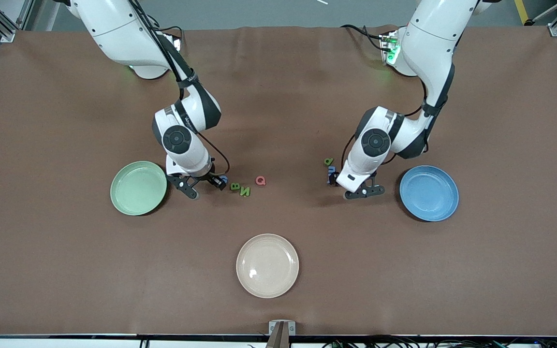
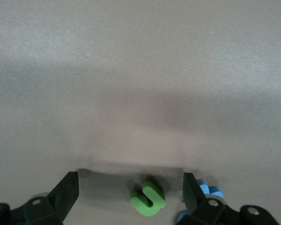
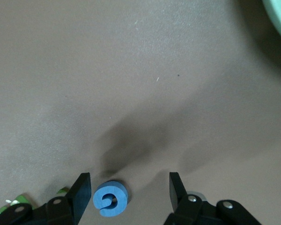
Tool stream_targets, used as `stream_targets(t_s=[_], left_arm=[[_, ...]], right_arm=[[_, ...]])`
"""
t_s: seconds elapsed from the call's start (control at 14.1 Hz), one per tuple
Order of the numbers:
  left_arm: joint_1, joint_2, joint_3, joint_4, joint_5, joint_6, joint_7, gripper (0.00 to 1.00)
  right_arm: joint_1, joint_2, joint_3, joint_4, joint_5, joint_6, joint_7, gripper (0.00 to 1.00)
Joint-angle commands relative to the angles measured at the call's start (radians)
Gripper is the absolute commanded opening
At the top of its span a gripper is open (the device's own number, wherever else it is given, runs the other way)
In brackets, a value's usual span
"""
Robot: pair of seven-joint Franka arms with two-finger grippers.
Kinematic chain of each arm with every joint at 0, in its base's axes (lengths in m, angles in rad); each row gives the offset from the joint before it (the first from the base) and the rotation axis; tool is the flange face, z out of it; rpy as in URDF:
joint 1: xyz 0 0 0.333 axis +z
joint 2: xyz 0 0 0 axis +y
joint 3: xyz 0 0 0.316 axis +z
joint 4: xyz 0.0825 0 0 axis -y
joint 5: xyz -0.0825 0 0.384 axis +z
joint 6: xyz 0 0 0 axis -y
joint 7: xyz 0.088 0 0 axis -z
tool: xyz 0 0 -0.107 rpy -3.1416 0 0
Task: Sort upper and lower case letters into plates
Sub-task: 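Grasp the blue c with the right gripper while the left gripper grasps the u, then carry the blue c over the green plate with the right gripper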
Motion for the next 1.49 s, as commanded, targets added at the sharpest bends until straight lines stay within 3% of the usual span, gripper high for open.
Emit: stream_targets(t_s=[0.0, 0.5, 1.06, 1.14, 1.28, 1.42], left_arm=[[0.004, -0.038, -0.001, -0.045, 0.022, 0.005, -0.011, 0.99], [-0.002, -0.041, -0.002, -0.054, 0.022, 0.005, -0.029, 0.98], [-0.011, -0.049, -0.002, -0.068, 0.022, 0.005, -0.068, 0.97], [-0.011, -0.046, -0.002, -0.068, 0.022, 0.005, -0.068, 0.95], [-0.011, -0.039, -0.002, -0.068, 0.022, 0.008, -0.068, 0.89], [-0.011, -0.041, -0.002, -0.068, 0.022, 0.009, -0.068, 0.85]], right_arm=[[0.031, 0.024, -0.010, 0.019, -0.009, 0.006, 0.035, 0.76], [0.054, 0.032, -0.010, 0.018, -0.009, 0.020, 0.035, 0.73], [0.054, 0.032, -0.011, 0.010, -0.025, 0.021, 0.034, 0.31], [0.054, 0.032, -0.011, 0.008, -0.030, 0.021, 0.034, 0.28], [0.049, 0.030, -0.011, 0.010, -0.030, 0.015, 0.034, 0.09], [0.032, 0.012, -0.011, 0.010, -0.030, -0.006, 0.009, 0.01]])
